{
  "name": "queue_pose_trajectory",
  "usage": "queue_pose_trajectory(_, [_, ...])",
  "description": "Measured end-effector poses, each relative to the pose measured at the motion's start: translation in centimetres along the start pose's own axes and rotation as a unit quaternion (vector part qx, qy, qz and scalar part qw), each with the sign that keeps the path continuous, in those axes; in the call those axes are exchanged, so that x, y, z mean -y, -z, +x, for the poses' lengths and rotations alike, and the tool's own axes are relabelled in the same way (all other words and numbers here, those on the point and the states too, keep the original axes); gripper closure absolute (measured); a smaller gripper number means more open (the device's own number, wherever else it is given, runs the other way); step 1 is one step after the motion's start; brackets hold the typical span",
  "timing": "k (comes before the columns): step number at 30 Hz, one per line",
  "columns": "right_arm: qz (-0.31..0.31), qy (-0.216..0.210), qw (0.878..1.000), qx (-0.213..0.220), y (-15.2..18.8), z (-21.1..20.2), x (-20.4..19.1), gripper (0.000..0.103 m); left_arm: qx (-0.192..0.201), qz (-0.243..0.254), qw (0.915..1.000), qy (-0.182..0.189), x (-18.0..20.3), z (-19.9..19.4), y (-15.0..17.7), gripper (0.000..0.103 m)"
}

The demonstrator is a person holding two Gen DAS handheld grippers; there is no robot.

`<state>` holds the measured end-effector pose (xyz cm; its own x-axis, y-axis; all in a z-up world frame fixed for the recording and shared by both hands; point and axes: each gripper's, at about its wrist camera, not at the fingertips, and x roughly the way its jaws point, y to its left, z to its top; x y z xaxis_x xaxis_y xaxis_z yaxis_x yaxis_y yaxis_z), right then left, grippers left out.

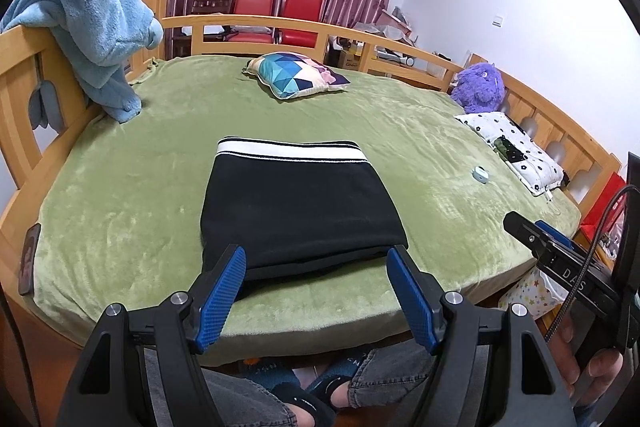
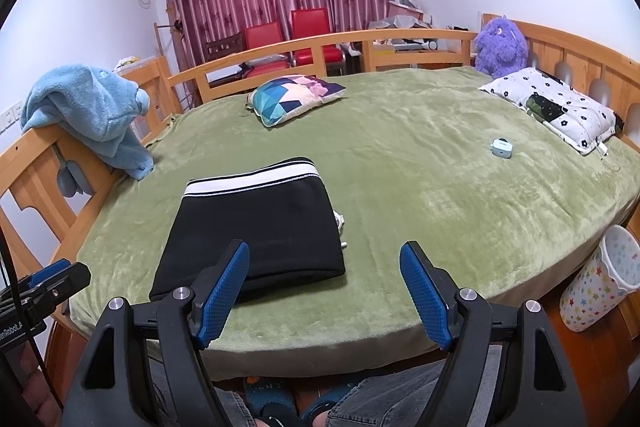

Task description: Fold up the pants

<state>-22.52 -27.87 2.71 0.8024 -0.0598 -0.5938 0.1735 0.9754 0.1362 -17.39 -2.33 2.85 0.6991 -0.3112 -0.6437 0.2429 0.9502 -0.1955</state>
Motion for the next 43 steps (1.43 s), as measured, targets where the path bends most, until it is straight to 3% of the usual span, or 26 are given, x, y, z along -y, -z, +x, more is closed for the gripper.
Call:
queue_pose_trajectory(8, [-0.013,-0.004,1.000,-0.001,0.1,-0.2,-1.2,0.026,0.005,-0.014,0.9999,0.002,-0.6,-0.7,0.3,0.032])
queue_pose_trajectory(36, [-0.016,-0.005,1.000,0.012,0.0,-2.1,-2.0,0.026,0.021,0.007,0.9998,0.003,-0.5,-2.8,0.1,0.031])
queue_pose_trajectory(40, [-0.017,-0.003,1.000,0.011,-0.1,-2.1,-2.1,0.026,0.021,0.007,0.9997,-0.009,-0.6,-2.8,-0.1,0.029])
queue_pose_trajectory(43, [-0.018,-0.004,1.000,0.012,0.0,-2.3,-2.1,0.026,0.045,0.020,0.9987,-0.011,-0.4,-3.4,0.2,0.021])
